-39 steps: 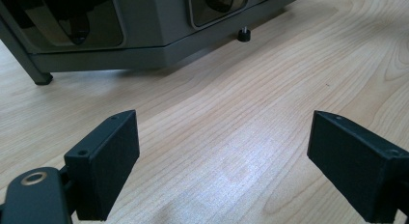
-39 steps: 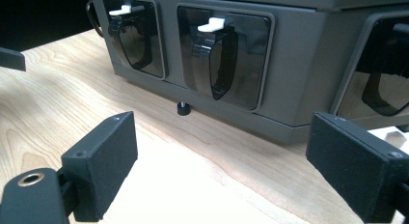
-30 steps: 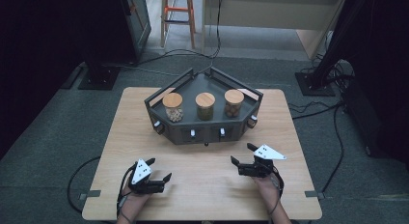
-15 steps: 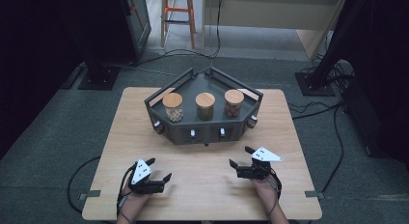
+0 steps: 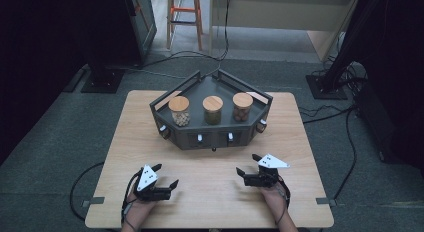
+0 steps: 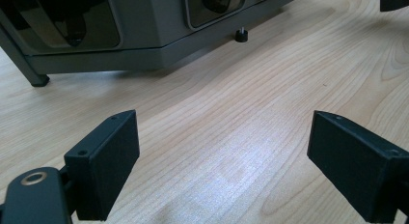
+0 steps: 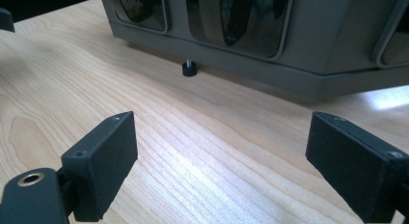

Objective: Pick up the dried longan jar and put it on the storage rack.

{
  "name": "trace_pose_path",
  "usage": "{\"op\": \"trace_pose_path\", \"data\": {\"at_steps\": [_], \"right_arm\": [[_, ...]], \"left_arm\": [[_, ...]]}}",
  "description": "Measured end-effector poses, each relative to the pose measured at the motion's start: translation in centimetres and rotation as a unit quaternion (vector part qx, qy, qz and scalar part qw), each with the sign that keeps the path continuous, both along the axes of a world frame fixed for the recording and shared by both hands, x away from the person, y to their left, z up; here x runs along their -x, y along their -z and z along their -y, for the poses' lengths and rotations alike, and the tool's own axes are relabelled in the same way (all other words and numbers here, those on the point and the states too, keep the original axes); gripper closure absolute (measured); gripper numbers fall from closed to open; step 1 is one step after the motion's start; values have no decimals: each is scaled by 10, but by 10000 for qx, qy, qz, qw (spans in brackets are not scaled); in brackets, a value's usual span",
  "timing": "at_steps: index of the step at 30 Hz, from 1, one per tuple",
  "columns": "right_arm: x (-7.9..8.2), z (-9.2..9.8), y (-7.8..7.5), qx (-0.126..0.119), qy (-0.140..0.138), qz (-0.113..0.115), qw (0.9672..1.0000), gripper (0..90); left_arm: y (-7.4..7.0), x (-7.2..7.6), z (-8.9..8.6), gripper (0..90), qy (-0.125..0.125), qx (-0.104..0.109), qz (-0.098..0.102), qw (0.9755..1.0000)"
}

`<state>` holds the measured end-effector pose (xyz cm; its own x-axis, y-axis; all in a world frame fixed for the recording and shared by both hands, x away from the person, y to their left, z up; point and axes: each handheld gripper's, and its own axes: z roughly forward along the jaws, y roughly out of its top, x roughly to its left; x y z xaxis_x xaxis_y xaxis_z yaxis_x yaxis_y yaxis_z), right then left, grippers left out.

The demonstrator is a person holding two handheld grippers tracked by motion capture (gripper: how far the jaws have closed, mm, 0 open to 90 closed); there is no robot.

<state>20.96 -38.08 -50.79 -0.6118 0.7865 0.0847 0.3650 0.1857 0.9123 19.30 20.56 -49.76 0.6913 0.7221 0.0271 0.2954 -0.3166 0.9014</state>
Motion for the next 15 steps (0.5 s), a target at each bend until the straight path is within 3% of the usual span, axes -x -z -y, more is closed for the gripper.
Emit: {"op": "trace_pose_path", "data": {"at_steps": [7,12,15], "right_arm": [[-4,-5,-1,189,-61,-62,9998,108],[-5,-2,1,78,-45,-101,9999,108],[-6,-2,0,61,-60,-145,9999,125]], "left_arm": [[0,0,0,111,0,-2,-2,10000],[1,-1,0,111,-4,13,-20,10000],[2,-1,-2,110,-30,164,-53,9998]]}}
